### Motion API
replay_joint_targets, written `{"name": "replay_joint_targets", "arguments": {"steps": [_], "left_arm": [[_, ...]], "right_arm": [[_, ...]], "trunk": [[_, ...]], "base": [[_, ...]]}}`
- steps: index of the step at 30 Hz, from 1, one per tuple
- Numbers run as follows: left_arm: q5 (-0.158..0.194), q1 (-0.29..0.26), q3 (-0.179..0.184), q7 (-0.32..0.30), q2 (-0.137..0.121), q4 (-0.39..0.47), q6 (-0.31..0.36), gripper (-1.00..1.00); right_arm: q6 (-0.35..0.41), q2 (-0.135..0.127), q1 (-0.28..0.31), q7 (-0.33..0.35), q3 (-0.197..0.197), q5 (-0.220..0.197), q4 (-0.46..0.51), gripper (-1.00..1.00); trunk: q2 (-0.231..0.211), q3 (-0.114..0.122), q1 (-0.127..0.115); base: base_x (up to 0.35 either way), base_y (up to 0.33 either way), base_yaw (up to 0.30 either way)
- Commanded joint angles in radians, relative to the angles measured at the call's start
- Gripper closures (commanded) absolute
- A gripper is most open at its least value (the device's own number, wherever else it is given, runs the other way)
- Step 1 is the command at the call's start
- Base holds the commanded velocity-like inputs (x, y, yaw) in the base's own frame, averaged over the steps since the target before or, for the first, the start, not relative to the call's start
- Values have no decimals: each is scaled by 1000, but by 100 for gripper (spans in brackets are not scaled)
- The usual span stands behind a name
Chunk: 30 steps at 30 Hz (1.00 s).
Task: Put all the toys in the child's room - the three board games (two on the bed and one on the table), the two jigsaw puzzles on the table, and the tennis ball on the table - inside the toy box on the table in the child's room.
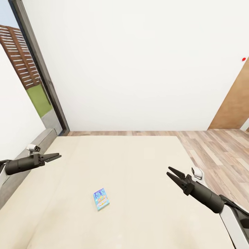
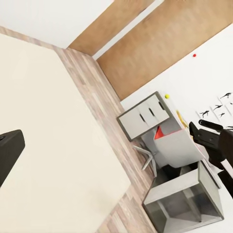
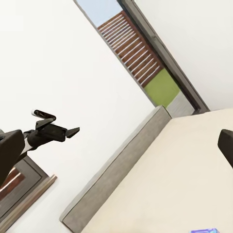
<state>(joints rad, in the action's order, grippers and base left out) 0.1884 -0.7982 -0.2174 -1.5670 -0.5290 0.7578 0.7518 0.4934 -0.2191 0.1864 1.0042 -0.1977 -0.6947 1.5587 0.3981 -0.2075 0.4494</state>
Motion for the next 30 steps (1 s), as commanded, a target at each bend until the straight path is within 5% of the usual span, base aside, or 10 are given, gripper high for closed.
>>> {"name": "replay_joint_targets", "arguments": {"steps": [1, 30], "left_arm": [[0, -1, 0, -4, 0, 0, 11, -100], [0, 0, 1, -4, 0, 0, 11, -100]], "right_arm": [[8, 0, 1, 1, 0, -6, 0, -100], [8, 0, 1, 1, 0, -8, 0, -100]], "trunk": [[2, 0, 1], [2, 47, 1]], "base": [[0, 0, 0], [0, 0, 0]]}}
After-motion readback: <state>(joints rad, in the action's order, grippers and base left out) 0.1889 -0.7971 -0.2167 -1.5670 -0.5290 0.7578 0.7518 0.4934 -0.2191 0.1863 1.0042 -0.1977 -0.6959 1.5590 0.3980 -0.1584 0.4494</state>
